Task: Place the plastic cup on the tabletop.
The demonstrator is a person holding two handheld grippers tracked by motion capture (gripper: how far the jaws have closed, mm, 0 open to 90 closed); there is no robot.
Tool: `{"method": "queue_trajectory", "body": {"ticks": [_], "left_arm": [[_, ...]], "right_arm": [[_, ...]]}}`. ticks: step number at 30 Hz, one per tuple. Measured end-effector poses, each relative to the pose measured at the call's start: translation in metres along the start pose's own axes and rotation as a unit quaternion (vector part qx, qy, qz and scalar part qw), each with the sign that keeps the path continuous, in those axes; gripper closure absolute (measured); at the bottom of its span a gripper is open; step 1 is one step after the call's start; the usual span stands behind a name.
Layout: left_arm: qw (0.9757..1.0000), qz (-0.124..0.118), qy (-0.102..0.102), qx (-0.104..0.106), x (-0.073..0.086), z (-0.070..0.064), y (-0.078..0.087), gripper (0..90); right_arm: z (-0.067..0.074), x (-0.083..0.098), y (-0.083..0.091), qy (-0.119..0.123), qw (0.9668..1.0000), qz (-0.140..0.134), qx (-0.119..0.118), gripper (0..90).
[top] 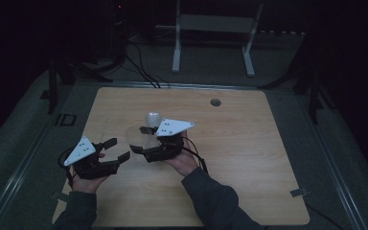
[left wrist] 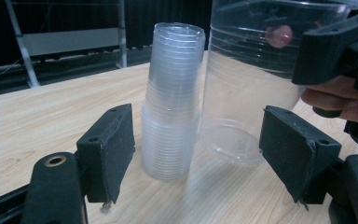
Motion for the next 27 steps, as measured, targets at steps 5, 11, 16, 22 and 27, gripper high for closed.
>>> {"method": "queue_trajectory", "body": {"ticks": [5,11,16,22,27], "left_arm": [[1.0,-0.005,0.003,-0.004,-0.001,0.002,0.003,27.0],[1.0,-0.008,-0.001,-0.006,-0.003,0.002,0.005,27.1],[0.9999,-0.006,-0.006,-0.01,-0.003,0.002,0.005,27.1],[0.9999,-0.009,-0.006,-0.013,-0.004,0.003,0.007,27.1],[0.9998,-0.013,-0.005,-0.016,-0.005,0.004,0.009,27.3]], "right_arm": [[0.002,0.004,-0.002,0.003,1.0,0.002,0.003,31.1],[0.004,0.008,-0.004,0.003,1.0,0.004,0.005,31.1],[0.005,0.009,-0.005,0.003,1.0,0.004,0.007,31.1],[0.006,0.012,-0.008,0.002,0.9999,0.007,0.008,31.1],[0.007,0.015,-0.009,0.002,0.9999,0.009,0.007,31.1]]}}
Point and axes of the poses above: each handheld gripper's, and its own axes: y roughly backward along the jaws, x roughly out of its underside, z roughly to its left, the point moved 9 cm from there along -y, roughly forward along the jaws, and after that the axes turned 15 degrees about y, right-handed, at the moved point
